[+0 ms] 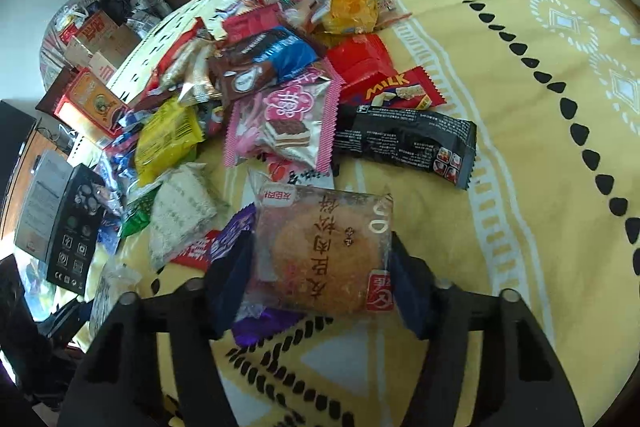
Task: Organize snacks
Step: 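Grasp the clear rice-cake bag with the left tool while the right tool grasps the round pastry, then carry the rice-cake bag and round pastry over the glass bowl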
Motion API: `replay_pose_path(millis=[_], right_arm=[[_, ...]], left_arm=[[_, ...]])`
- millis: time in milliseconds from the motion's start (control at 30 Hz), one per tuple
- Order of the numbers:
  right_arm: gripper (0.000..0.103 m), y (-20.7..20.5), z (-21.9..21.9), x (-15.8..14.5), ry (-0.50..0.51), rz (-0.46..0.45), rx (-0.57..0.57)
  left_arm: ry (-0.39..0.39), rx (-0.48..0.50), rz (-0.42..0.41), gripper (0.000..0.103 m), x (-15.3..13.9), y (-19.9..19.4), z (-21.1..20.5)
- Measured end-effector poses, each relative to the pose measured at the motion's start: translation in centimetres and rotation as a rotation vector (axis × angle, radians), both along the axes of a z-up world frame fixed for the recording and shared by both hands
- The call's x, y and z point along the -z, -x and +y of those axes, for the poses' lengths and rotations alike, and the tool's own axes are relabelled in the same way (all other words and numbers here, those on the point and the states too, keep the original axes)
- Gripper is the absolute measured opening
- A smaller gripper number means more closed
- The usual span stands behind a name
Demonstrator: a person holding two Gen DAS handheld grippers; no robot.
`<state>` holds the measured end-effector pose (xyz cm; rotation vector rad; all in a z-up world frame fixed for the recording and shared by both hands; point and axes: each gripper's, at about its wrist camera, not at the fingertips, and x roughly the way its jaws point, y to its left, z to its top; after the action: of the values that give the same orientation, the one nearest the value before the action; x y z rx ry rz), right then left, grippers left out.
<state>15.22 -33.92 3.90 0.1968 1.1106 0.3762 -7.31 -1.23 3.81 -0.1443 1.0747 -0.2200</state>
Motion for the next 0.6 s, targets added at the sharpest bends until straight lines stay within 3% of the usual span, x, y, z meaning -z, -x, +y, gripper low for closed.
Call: replay_pose_path(millis=[367, 600], right_arm=[[0.06, 3.3, -0.5, -5.2, 0.0, -0.151, 0.013], [0.06, 4.1, 0.8, -9.9, -0.03, -0.234, -0.033]], left_arm=[[-0.003, -0.019, -0.122, 0.081, -4.2, 0.6, 1.6], [-0.095, -0.076, -0.274, 0.081, -9.4, 1.2, 4.4]])
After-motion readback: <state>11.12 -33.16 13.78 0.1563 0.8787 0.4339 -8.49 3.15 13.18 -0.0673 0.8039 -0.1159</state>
